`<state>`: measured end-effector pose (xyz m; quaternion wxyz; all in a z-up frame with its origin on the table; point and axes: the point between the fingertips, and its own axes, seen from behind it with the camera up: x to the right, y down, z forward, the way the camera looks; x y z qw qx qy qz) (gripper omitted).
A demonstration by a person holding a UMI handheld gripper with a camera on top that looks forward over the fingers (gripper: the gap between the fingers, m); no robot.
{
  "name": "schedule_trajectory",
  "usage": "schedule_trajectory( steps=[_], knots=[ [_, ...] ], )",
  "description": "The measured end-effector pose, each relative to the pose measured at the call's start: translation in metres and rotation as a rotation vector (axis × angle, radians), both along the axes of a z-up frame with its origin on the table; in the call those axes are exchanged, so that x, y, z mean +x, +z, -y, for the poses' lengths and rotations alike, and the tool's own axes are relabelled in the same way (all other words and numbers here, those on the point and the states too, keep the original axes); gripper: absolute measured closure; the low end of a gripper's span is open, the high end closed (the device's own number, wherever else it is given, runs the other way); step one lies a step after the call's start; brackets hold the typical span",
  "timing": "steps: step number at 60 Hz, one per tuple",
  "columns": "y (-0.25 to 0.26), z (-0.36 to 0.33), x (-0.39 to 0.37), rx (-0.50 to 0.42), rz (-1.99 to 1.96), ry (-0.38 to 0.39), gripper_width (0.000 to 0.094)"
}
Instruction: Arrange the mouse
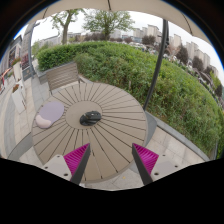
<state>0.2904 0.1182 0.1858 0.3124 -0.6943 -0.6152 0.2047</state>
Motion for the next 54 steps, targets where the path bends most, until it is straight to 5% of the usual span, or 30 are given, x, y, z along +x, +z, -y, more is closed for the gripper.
schedule_trajectory(
  steps=[30, 54],
  knots=[
    [-0.091, 0.098, -0.129, -0.085, -0.14, 0.056, 0.0079],
    [-0.177, 0.1, -0.212, -0.074, -0.134, -0.015, 0.0075]
  ],
)
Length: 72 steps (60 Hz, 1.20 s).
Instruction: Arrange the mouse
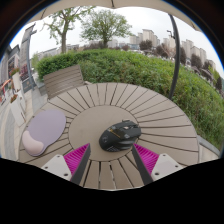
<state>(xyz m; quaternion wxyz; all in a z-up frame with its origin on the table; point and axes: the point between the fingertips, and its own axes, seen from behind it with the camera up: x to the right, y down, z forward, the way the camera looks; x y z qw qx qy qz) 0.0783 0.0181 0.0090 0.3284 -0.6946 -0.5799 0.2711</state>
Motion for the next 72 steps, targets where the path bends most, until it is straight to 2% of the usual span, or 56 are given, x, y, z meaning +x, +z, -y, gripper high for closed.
schedule_trajectory(
  steps=[9, 22, 42, 56, 59, 62, 72],
  knots=[
    [-0.018, -0.001, -0.02, -0.019, 0.02, 0.001, 0.0076],
    [-0.019, -0.011, -0.048, -0.021, 0.031, 0.007, 0.0073],
    [-0.02, -0.011, -0.093, -0.015, 0.051, 0.07, 0.0074],
    [-0.023, -0.008, -0.115, -0.058, 0.065, 0.066, 0.0083],
    [-0.028, -0.009, -0.117, -0.056, 0.081, 0.057, 0.0125],
    [-0.03, -0.016, -0.119, -0.031, 0.084, 0.037, 0.0266],
    [-0.027, -0.016, -0.125, -0.003, 0.097, 0.061, 0.0401]
  ],
)
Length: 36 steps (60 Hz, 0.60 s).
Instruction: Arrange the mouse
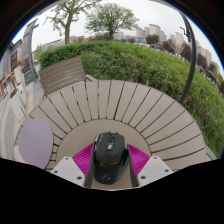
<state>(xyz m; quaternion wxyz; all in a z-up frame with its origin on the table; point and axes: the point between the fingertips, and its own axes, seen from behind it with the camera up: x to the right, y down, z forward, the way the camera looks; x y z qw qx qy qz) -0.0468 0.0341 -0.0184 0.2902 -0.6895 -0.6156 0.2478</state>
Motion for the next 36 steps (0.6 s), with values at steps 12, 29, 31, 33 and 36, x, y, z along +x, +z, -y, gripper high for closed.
schedule_trajectory(
  steps=[12, 29, 31, 33, 36],
  knots=[
    [0.033, 0.008, 0.002, -0.012, 0.011, -0.007, 0.0406],
    [0.141, 0.092, -0.029, -0.064, -0.065, 0.081, 0.0408],
    [0.146, 0.109, -0.033, -0.077, -0.075, 0.095, 0.0408],
    [0.148, 0.127, -0.036, -0.083, -0.079, 0.116, 0.0408],
    [0.144, 0.155, -0.039, -0.097, -0.073, 0.136, 0.0408]
  ],
)
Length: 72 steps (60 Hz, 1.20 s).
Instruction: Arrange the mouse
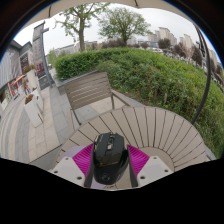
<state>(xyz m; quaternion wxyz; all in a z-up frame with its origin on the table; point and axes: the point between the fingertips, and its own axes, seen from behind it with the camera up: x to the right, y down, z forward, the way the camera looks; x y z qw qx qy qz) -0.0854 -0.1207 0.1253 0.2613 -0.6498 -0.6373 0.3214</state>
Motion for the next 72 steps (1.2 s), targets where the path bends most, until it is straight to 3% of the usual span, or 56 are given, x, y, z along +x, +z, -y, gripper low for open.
schedule_trajectory(
  steps=[10, 20, 28, 32, 42, 55, 72],
  knots=[
    [-0.054, 0.088, 0.002, -0.043, 0.066, 0.034, 0.0407],
    [-0.126, 0.12, 0.013, 0.028, 0.122, 0.026, 0.0403],
    [-0.136, 0.117, 0.02, 0.09, 0.11, 0.021, 0.0258],
    [-0.12, 0.108, 0.026, 0.134, 0.113, 0.01, 0.0065],
    [-0.027, 0.1, 0.067, 0.085, 0.102, 0.042, 0.0096],
    [0.073, 0.048, 0.173, 0.15, 0.126, 0.041, 0.009],
    [0.097, -0.004, 0.254, 0.166, 0.129, -0.089, 0.0092]
  ],
)
